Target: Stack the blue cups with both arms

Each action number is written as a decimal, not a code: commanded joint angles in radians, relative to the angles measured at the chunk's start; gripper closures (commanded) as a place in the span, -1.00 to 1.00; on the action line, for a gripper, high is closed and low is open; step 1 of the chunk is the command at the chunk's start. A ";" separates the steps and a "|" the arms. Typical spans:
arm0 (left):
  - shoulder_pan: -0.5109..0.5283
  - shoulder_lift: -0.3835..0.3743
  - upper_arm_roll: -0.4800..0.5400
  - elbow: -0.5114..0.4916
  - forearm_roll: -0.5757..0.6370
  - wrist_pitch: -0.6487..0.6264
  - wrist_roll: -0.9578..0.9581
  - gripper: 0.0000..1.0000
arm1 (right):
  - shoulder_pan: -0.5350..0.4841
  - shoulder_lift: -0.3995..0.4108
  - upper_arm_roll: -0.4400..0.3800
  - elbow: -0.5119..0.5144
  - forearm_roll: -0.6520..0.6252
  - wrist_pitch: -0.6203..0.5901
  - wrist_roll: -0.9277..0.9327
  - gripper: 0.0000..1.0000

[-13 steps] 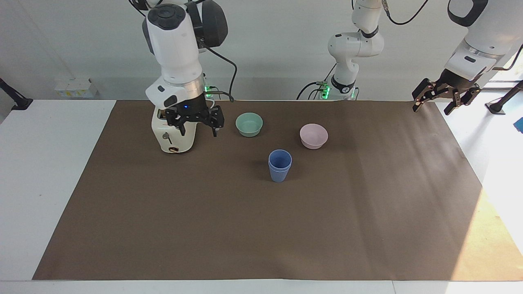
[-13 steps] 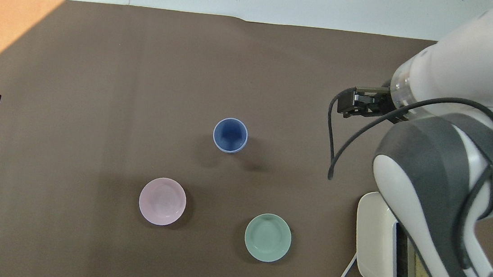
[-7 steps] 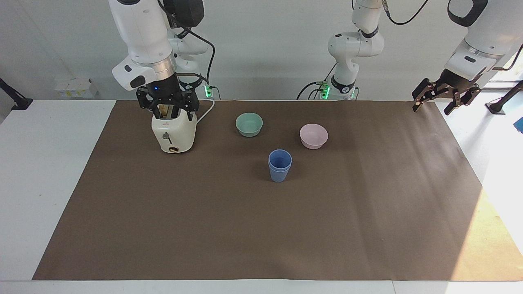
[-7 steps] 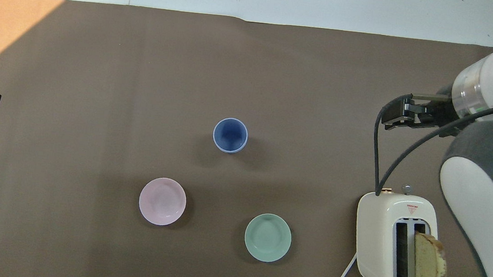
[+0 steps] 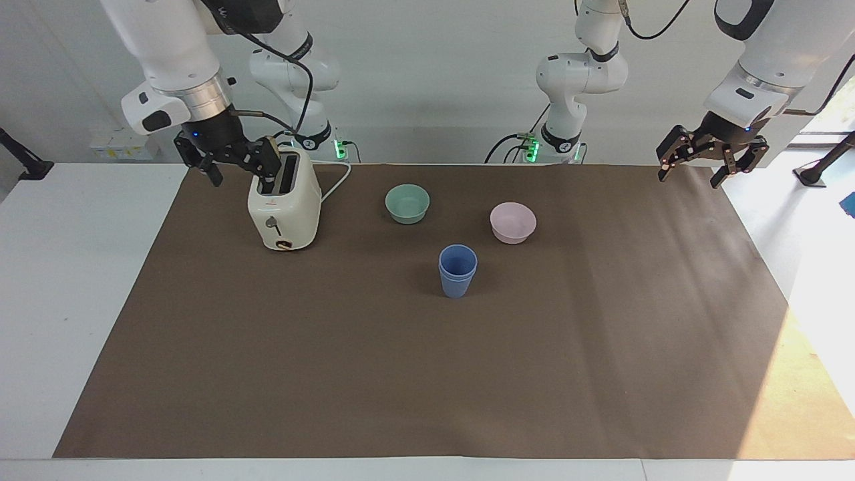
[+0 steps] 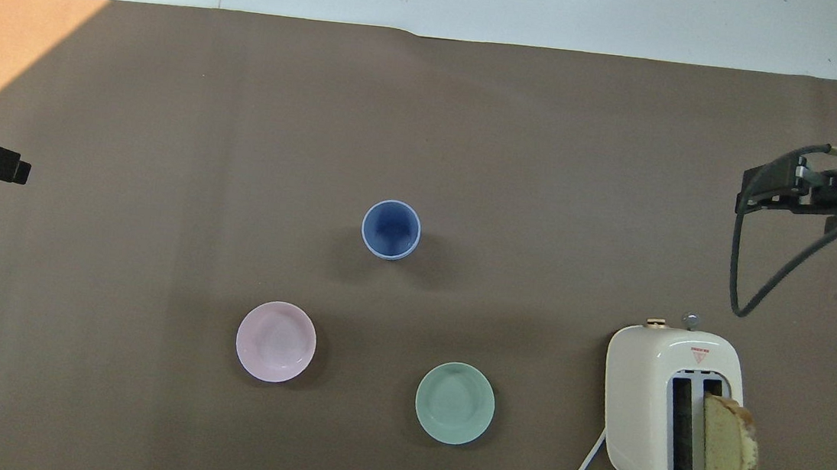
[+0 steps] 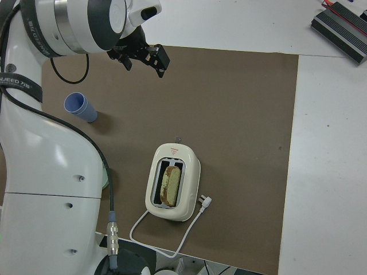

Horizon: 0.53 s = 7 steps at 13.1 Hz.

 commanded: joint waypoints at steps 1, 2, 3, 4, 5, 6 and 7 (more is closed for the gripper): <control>0.002 -0.005 0.008 0.008 0.016 0.003 -0.007 -1.00 | -0.050 -0.067 0.002 -0.095 0.024 0.032 -0.114 -1.00; 0.003 -0.001 0.011 0.011 0.016 0.010 -0.008 -1.00 | -0.052 -0.083 0.000 -0.124 0.024 0.053 -0.117 -1.00; 0.006 -0.002 0.016 0.011 0.018 0.009 -0.010 -1.00 | -0.052 -0.086 0.000 -0.134 0.023 0.059 -0.119 -1.00; 0.008 -0.002 0.019 0.011 0.019 0.004 -0.010 -1.00 | -0.052 -0.087 0.000 -0.135 0.023 0.058 -0.119 -1.00; 0.009 -0.004 0.021 0.011 0.019 0.001 -0.008 -1.00 | -0.051 -0.087 0.000 -0.135 0.021 0.059 -0.117 -1.00; 0.009 -0.004 0.021 0.011 0.019 -0.003 -0.010 -1.00 | -0.051 -0.087 0.000 -0.135 0.021 0.059 -0.119 -1.00; 0.009 -0.002 0.021 0.011 0.019 -0.006 -0.008 -1.00 | -0.051 -0.087 0.000 -0.135 0.021 0.059 -0.119 -1.00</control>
